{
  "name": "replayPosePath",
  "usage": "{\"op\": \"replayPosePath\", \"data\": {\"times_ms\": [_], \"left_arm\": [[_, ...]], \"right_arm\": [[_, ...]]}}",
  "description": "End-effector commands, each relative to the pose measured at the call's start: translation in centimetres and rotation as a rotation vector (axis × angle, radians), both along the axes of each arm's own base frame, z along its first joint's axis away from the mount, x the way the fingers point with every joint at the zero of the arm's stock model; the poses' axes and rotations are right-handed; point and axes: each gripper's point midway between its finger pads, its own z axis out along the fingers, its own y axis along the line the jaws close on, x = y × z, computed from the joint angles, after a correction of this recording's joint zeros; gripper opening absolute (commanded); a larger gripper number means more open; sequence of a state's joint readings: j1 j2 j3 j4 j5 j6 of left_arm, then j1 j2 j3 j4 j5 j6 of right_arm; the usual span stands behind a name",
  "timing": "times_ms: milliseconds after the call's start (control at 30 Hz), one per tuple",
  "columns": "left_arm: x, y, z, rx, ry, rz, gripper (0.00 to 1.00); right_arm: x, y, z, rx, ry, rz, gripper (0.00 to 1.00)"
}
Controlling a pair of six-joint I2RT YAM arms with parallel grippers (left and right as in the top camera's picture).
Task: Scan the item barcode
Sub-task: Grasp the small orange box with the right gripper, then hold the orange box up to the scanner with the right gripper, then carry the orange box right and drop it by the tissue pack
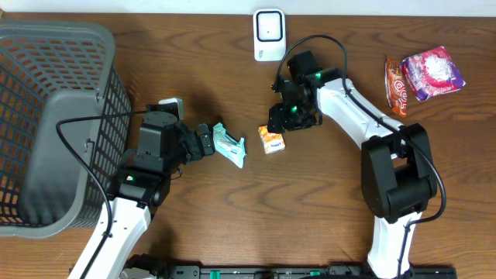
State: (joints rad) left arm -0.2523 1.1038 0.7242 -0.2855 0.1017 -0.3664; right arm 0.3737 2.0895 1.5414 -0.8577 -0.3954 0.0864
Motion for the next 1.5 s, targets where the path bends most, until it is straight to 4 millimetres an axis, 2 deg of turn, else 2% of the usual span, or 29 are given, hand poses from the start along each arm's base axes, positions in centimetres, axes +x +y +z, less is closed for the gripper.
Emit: {"op": "replayPosePath", "data": {"times_ms": [0,133,167,233,267,300,367,500,733,833,900,1000,1100,1200,1300,1367,1433,1467], "left_arm": [[0.2,0.2,0.3,0.004,-0.008,0.011,0.98],[0.2,0.2,0.3,0.004,-0.008,0.011,0.98],[0.2,0.2,0.3,0.004,-0.008,0.011,0.98],[0.2,0.2,0.3,0.004,-0.008,0.011,0.98],[0.2,0.2,0.3,0.004,-0.008,0.011,0.98],[0.2,0.2,0.3,0.004,-0.008,0.011,0.98],[0.2,0.2,0.3,0.004,-0.008,0.011,0.98],[0.2,0.2,0.3,0.004,-0.008,0.011,0.98],[0.2,0.2,0.3,0.004,-0.008,0.011,0.98],[0.2,0.2,0.3,0.004,-0.008,0.011,0.98],[0.2,0.2,0.3,0.004,-0.008,0.011,0.98],[0.2,0.2,0.3,0.004,-0.008,0.011,0.98],[0.2,0.2,0.3,0.004,-0.008,0.011,0.98],[0.2,0.2,0.3,0.004,-0.008,0.011,0.98],[0.2,0.2,0.3,0.004,-0.008,0.011,0.98],[0.2,0.2,0.3,0.003,-0.008,0.011,0.98],[0.2,0.2,0.3,0.004,-0.008,0.011,0.98],[0.2,0.2,0.3,0.004,-0.008,0.011,0.98]], "right_arm": [[-1.4,0.8,-0.6,0.054,0.018,0.051,0.47],[-2.3,0.4,-2.8,0.054,0.021,0.047,0.42],[-2.4,0.4,-3.1,0.054,0.017,0.047,0.38],[-2.4,0.3,-3.6,0.053,0.008,0.046,0.22],[-2.2,0.3,-3.6,0.051,0.003,0.046,0.08],[-2.0,0.3,-3.4,0.054,-0.004,0.046,0.01],[-1.3,0.6,-2.5,0.06,-0.02,0.046,0.01],[2.5,0.7,1.0,0.012,-0.139,0.029,0.01],[12.3,-3.1,9.0,-0.308,-0.564,-0.13,0.01],[15.8,-4.2,12.0,-0.405,-0.766,-0.207,0.01],[17.7,-4.1,13.5,-0.436,-0.884,-0.186,0.01],[20.4,-2.9,14.8,-0.477,-1.054,-0.06,0.01],[22.0,-2.2,13.9,-0.489,-1.118,-0.03,0.01],[22.9,-1.7,12.0,-0.481,-1.128,-0.033,0.01],[23.2,-1.1,9.3,-0.477,-1.104,-0.011,0.01],[23.2,-1.4,8.2,-0.495,-1.083,-0.013,0.01],[23.5,-3.6,8.6,-0.55,-1.075,-0.132,0.01],[23.7,-6.1,10.4,-0.585,-1.083,-0.28,0.01]]}}
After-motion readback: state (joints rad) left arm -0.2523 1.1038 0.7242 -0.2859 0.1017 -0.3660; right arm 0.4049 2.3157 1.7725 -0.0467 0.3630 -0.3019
